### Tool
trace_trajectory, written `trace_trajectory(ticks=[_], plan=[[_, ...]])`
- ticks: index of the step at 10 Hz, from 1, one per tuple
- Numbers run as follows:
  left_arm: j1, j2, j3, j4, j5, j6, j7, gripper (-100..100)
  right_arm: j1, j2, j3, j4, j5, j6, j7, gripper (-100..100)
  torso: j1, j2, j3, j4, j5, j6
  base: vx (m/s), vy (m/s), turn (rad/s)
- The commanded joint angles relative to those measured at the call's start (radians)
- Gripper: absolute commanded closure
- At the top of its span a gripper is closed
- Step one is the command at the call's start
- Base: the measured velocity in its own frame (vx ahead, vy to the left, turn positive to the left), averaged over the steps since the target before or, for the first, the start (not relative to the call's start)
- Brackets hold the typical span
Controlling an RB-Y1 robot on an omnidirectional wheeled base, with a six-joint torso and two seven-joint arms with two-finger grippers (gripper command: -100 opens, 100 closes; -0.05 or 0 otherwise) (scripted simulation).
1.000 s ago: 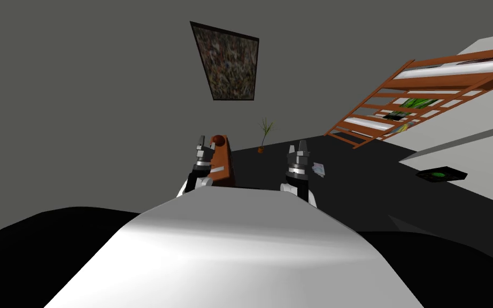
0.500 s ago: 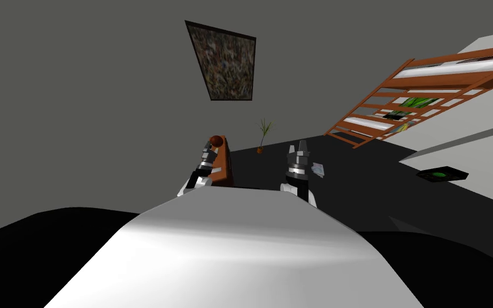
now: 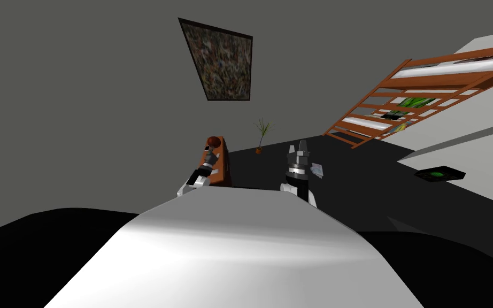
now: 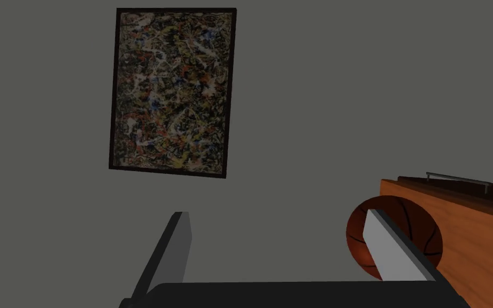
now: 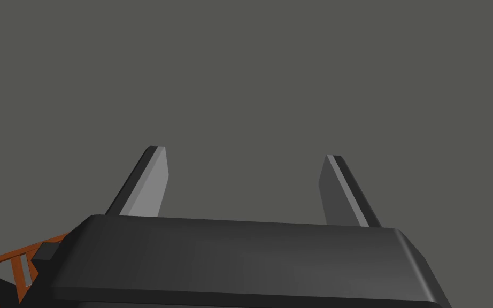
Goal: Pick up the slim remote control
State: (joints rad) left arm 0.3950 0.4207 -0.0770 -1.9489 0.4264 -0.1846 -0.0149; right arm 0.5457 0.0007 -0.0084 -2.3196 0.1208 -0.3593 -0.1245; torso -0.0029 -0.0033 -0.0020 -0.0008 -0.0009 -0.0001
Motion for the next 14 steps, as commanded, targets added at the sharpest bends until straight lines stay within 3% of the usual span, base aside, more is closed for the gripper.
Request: trace_trajectory(ticks=[1, 2, 3, 4, 5, 6, 7, 8, 9, 10, 13, 14], plan=[[-0.008, 0.038, -0.011, 0.050, 0.050, 0.045, -0.009, -100, 0.000, 0.000, 0.000, 0.000, 0.000, 0.000, 0.000, 0, 0.000, 0.000, 0.000, 0.000, 0.000, 0.000, 0.050, -0.059, -0.024], [-0.008, 0.038, -0.011, 0.063, 0.060, 0.045, -0.009, -100, 0.000, 0.000, 0.000, 0.000, 0.000, 0.000, 0.000, 0, 0.000, 0.000, 0.000, 0.000, 0.000, 0.000, 0.041, -0.044, -0.008], [-0.016, 0.067, -0.018, 0.094, 0.097, 0.087, -0.018, -100, 0.000, 0.000, 0.000, 0.000, 0.000, 0.000, 0.000, 0, 0.000, 0.000, 0.000, 0.000, 0.000, 0.000, 0.050, -0.040, -0.020], [-0.016, 0.067, -0.018, 0.113, 0.109, 0.087, -0.018, -100, 0.000, 0.000, 0.000, 0.000, 0.000, 0.000, 0.000, 0, 0.001, 0.000, 0.000, 0.000, 0.000, 0.000, 0.047, -0.039, -0.012], [-0.022, 0.096, -0.026, 0.155, 0.150, 0.129, -0.029, -100, 0.000, 0.000, 0.000, 0.000, 0.000, 0.000, 0.000, 0, 0.001, 0.000, 0.000, 0.000, 0.000, 0.000, 0.062, -0.044, -0.024], [-0.022, 0.096, -0.026, 0.165, 0.159, 0.130, -0.029, -100, 0.000, 0.000, 0.000, 0.000, 0.000, 0.000, 0.000, 0, 0.001, -0.001, 0.000, 0.000, 0.000, 0.000, 0.049, -0.036, -0.007], [-0.028, 0.125, -0.035, 0.203, 0.197, 0.160, -0.039, -100, 0.000, 0.000, 0.000, 0.000, 0.000, 0.000, 0.000, 0, 0.001, 0.000, 0.000, 0.000, 0.000, 0.000, 0.063, -0.046, -0.027], [-0.028, 0.125, -0.035, 0.217, 0.209, 0.173, -0.039, -100, 0.000, 0.000, 0.000, 0.000, 0.000, 0.000, 0.000, 0, 0.000, -0.001, 0.000, 0.000, 0.000, 0.000, 0.058, -0.037, -0.010], [-0.034, 0.152, -0.044, 0.266, 0.245, 0.202, -0.050, -100, 0.000, 0.000, 0.000, 0.000, 0.000, 0.000, 0.000, 0, 0.001, -0.001, 0.000, 0.000, 0.000, 0.000, 0.065, -0.029, -0.031], [-0.034, 0.152, -0.044, 0.270, 0.259, 0.216, -0.050, -100, 0.000, 0.000, 0.000, 0.000, 0.000, 0.000, 0.000, 0, 0.001, -0.001, -0.001, 0.000, 0.000, 0.000, 0.054, -0.019, -0.009], [-0.043, 0.204, -0.065, 0.369, 0.344, 0.298, -0.072, -100, 0.000, 0.000, 0.000, 0.000, 0.000, 0.000, 0.000, 0, 0.002, -0.001, -0.001, 0.000, 0.000, 0.000, 0.076, -0.016, -0.023], [-0.043, 0.204, -0.065, 0.376, 0.359, 0.302, -0.072, -100, 0.000, 0.000, 0.000, 0.000, 0.000, 0.000, 0.000, 0, 0.003, -0.002, -0.001, 0.000, 0.001, 0.000, 0.072, -0.012, -0.016]])
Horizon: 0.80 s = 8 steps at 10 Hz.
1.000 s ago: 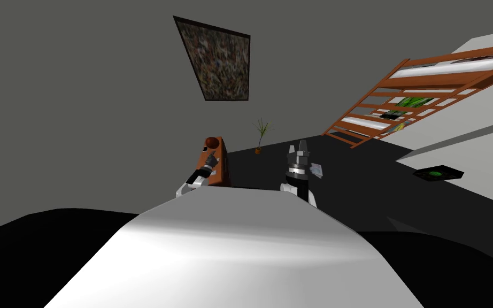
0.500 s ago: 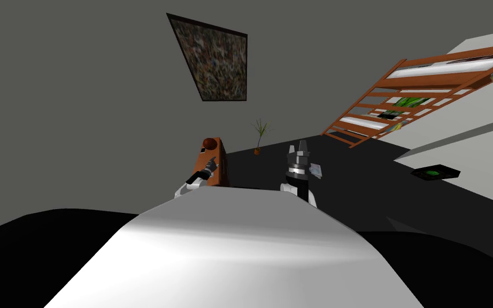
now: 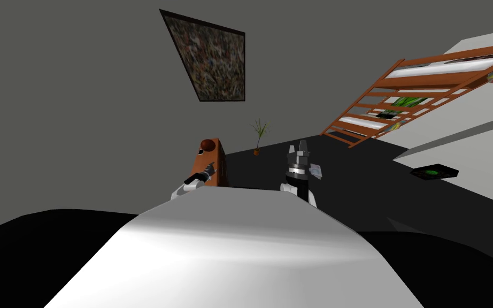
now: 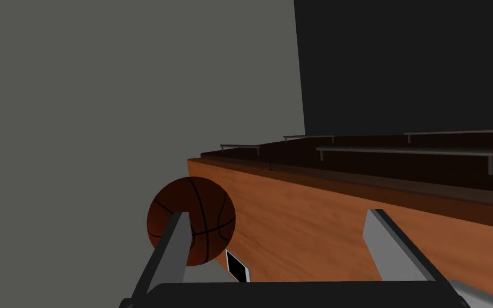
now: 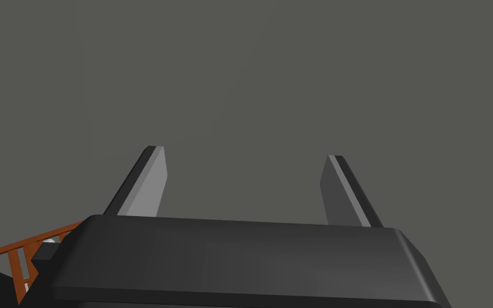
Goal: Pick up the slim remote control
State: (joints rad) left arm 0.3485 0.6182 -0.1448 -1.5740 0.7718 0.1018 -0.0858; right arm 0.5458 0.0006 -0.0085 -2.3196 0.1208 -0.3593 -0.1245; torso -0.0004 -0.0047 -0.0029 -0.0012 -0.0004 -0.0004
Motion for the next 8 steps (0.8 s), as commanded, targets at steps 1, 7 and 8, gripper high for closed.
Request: trace_trajectory(ticks=[1, 7, 8], plan=[[0.000, 0.031, -0.008, 0.050, 0.050, 0.050, -0.013, -100, 0.000, 0.000, 0.000, 0.000, 0.000, 0.000, 0.000, 0, 0.000, 0.000, 0.000, 0.000, 0.000, 0.000, 0.068, -0.005, -0.025], [-0.008, 0.097, -0.040, 0.189, 0.179, 0.178, -0.046, -100, 0.000, 0.000, 0.000, 0.000, 0.000, 0.000, 0.000, 0, 0.000, 0.000, 0.000, 0.000, 0.000, 0.000, 0.072, -0.007, -0.027], [-0.008, 0.097, -0.040, 0.206, 0.199, 0.178, -0.046, -100, 0.000, 0.000, 0.000, 0.000, 0.000, 0.000, 0.000, 0, 0.001, 0.000, 0.000, 0.000, 0.000, 0.000, 0.058, 0.002, -0.019]])
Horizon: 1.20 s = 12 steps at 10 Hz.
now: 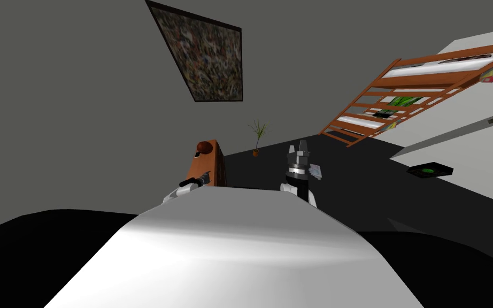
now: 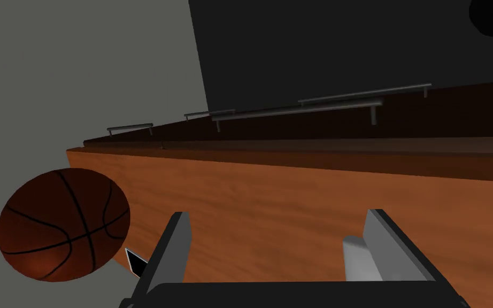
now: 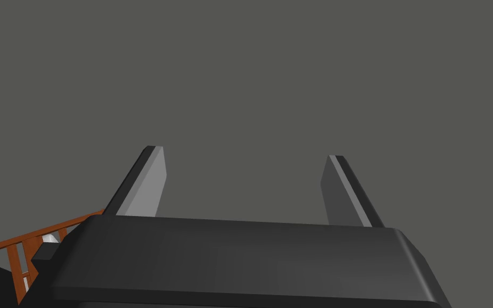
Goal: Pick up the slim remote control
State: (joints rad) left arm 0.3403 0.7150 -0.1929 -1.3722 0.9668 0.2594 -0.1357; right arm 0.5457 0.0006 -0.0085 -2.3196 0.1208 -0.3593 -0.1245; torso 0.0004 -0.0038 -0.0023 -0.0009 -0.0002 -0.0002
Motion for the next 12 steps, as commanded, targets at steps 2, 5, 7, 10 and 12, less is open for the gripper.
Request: trace_trajectory(ticks=[2, 5, 7, 10, 12], plan=[[-0.001, 0.020, -0.002, 0.052, 0.047, 0.057, -0.008, -100, 0.000, 0.000, 0.000, 0.000, 0.000, 0.000, 0.000, 0, 0.001, -0.001, -0.001, 0.000, 0.000, 0.000, 0.076, 0.009, -0.032], [-0.001, 0.056, -0.023, 0.141, 0.121, 0.127, -0.030, -100, 0.000, 0.000, 0.000, 0.000, 0.000, 0.000, 0.000, 0, 0.000, 0.000, 0.000, 0.000, 0.000, 0.000, 0.076, 0.002, -0.034], [0.000, 0.071, -0.033, 0.188, 0.164, 0.160, -0.041, -100, 0.000, 0.000, 0.000, 0.000, 0.000, 0.000, 0.000, 0, 0.001, 0.000, 0.000, 0.000, 0.000, 0.000, 0.069, 0.012, -0.034], [0.006, 0.097, -0.054, 0.271, 0.232, 0.220, -0.063, -100, 0.000, 0.000, 0.000, 0.000, 0.000, 0.000, 0.000, 0, 0.001, -0.001, 0.000, 0.000, 0.000, 0.000, 0.080, 0.025, -0.047], [0.009, 0.108, -0.064, 0.309, 0.262, 0.247, -0.073, -100, 0.000, 0.000, 0.000, 0.000, 0.000, 0.000, 0.000, 0, 0.002, -0.002, -0.001, 0.000, 0.000, 0.000, 0.093, 0.039, -0.044]])
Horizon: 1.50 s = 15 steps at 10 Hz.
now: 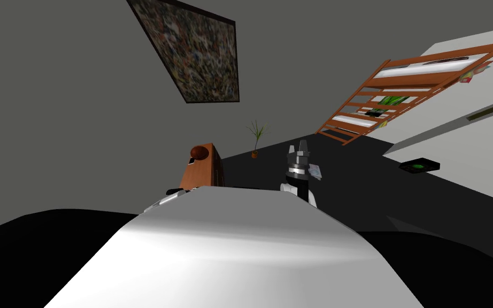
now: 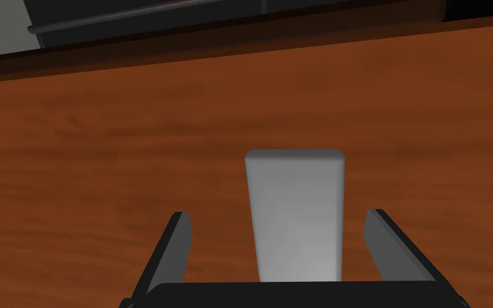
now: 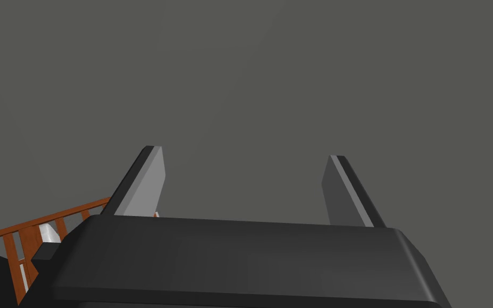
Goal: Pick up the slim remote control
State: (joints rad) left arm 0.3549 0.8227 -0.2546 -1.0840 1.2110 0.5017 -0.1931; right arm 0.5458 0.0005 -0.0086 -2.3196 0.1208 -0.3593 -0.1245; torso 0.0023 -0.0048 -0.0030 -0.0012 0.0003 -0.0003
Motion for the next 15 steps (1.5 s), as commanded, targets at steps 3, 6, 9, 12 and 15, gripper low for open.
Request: trace_trajectory(ticks=[3, 6, 9, 12, 15], plan=[[0.006, 0.018, -0.027, 0.117, 0.093, 0.071, -0.043, -100, 0.000, 0.000, 0.000, 0.000, 0.000, 0.000, 0.000, 0, 0.001, 0.000, 0.000, 0.000, 0.000, 0.000, 0.085, 0.049, -0.058], [0.016, 0.021, -0.047, 0.186, 0.141, 0.113, -0.063, -100, 0.000, 0.000, 0.000, 0.000, 0.000, 0.000, 0.000, 0, 0.002, -0.001, -0.001, 0.000, 0.000, 0.000, 0.095, 0.068, -0.057], [0.011, 0.017, -0.046, 0.198, 0.146, 0.112, -0.080, -100, 0.000, 0.000, 0.000, 0.000, 0.000, 0.000, 0.000, 0, -0.002, 0.004, 0.002, 0.001, 0.000, 0.000, 0.014, 0.020, 0.000], [-0.003, -0.030, -0.041, 0.223, 0.101, 0.095, -0.068, -100, 0.000, 0.000, 0.000, 0.000, 0.000, 0.000, 0.000, 0, -0.001, 0.005, 0.003, 0.001, 0.000, 0.000, 0.002, 0.029, -0.004], [-0.011, -0.057, -0.036, 0.243, 0.081, 0.084, -0.071, -100, 0.000, 0.000, 0.000, 0.000, 0.000, 0.000, 0.000, 0, -0.002, 0.005, 0.003, 0.001, 0.000, 0.000, 0.001, 0.017, -0.003]])
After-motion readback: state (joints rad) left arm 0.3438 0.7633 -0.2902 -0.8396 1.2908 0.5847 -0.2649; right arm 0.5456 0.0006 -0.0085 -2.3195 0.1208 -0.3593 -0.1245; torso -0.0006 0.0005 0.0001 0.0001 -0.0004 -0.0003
